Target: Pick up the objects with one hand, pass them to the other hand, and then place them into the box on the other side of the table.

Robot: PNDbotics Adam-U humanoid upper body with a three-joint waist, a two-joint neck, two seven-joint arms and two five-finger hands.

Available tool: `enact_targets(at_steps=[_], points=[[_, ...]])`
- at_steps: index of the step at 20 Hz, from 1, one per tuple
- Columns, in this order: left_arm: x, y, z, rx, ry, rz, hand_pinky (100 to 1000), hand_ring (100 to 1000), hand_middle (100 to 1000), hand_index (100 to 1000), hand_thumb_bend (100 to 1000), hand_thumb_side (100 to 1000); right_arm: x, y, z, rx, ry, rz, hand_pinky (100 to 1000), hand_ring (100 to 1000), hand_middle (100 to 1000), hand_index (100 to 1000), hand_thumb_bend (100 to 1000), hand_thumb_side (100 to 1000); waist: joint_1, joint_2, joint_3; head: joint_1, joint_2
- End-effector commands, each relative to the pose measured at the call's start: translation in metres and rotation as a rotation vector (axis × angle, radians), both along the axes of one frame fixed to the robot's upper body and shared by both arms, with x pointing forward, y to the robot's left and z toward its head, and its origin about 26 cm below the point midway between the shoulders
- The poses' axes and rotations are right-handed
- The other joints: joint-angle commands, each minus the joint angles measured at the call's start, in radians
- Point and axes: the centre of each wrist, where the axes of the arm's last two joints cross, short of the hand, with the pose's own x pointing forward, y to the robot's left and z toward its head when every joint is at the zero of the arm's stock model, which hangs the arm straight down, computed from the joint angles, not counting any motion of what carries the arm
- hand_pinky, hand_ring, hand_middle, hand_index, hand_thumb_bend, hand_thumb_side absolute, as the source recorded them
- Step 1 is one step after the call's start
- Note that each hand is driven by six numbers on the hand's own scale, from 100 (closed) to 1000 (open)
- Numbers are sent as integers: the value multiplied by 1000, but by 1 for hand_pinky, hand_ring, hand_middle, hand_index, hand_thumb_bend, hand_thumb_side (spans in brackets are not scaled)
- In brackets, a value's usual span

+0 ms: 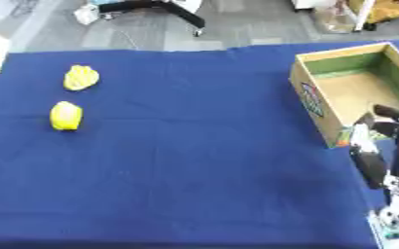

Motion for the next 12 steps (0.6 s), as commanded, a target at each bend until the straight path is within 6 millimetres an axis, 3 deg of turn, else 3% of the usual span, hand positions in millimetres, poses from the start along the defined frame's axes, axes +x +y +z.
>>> enact_targets(at_steps=[1,6,12], points=[[-7,-24,6,-249,-83,-144,763,657,534,623,359,100,5,10,20,-42,-49,84,712,615,673,732,100,441,-18,-21,5,-4,5],[-2,-66,-16,-654,-12,-376,719,639,534,619,357,100,14,43,51,-114,-128,269,720,625,680,746,100,420,-25,-22,11,-8,5],[4,-98,-44,-972,139,-550,693,627,528,613,361,100,15,77,90,-251,-229,466,729,638,688,763,100,395,-32,-22,14,-6,5]])
